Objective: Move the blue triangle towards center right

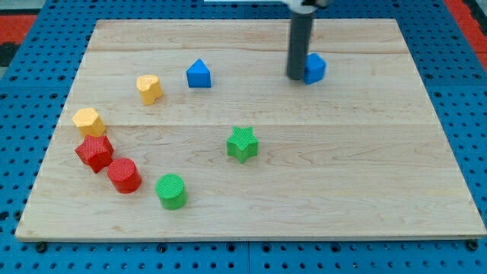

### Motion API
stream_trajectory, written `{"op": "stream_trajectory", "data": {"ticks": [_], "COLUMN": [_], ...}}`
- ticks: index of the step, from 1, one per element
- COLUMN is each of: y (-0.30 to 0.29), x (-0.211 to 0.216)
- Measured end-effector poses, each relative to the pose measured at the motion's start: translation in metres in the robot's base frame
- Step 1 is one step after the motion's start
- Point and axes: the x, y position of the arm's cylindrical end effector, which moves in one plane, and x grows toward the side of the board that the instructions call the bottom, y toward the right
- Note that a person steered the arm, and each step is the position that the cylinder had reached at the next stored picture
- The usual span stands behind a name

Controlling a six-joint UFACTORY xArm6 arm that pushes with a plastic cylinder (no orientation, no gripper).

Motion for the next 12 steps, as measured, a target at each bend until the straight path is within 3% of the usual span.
{"op": "stream_trajectory", "data": {"ticks": [1, 3, 4, 5, 6, 7, 8, 12], "y": [0.036, -0.128, -0.144, -0.144, -0.116, -0.121, -0.173, -0.237], "x": [-0.012, 0.039, 0.031, -0.005, 0.007, 0.051, 0.054, -0.013]}}
